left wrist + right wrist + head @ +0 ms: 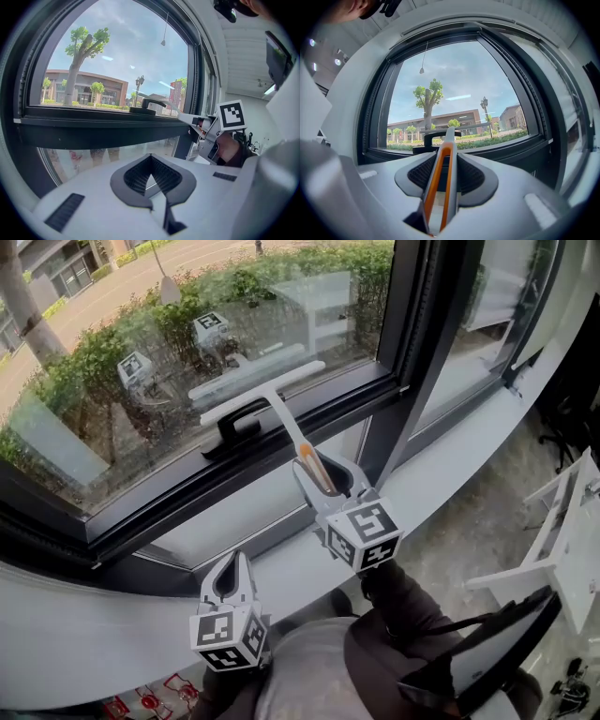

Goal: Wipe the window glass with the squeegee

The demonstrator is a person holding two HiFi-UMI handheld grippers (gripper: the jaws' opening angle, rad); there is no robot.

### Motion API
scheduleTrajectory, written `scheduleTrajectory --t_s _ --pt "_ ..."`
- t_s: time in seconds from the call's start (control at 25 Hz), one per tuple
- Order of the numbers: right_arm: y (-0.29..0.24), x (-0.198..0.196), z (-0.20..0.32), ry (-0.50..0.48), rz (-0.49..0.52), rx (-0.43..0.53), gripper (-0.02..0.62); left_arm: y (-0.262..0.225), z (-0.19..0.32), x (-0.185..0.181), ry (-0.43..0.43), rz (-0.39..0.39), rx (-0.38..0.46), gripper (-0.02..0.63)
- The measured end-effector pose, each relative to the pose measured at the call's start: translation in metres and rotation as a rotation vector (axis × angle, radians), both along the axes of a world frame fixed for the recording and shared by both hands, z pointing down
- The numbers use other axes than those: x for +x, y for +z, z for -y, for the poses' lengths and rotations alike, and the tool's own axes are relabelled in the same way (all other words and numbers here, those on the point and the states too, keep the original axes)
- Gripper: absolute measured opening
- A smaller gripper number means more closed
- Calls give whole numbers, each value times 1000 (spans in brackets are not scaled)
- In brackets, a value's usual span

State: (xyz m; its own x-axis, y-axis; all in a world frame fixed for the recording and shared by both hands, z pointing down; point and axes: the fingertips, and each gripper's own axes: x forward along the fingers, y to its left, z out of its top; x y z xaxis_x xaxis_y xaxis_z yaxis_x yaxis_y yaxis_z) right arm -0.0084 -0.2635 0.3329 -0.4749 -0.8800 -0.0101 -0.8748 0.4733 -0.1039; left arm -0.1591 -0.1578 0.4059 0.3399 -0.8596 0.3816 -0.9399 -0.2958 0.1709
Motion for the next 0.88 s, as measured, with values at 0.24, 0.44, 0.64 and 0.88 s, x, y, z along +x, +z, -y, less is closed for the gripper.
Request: scheduleTrajectory --t_s 0.24,0.44,0.64,0.88 --pt "-12 -10 -18 20 -3 24 130 4 -12 -21 -6 -18 -11 0" --pt "-45 -43 -43 5 3 111 130 8 -27 -49 -8 -26 -12 0" --pt "-89 -80 -64 -52 32 216 129 13 -43 -70 -10 -22 -16 0" --pt "-145 -125 -78 -173 58 334 130 0 -54 -83 -66 -12 5 0"
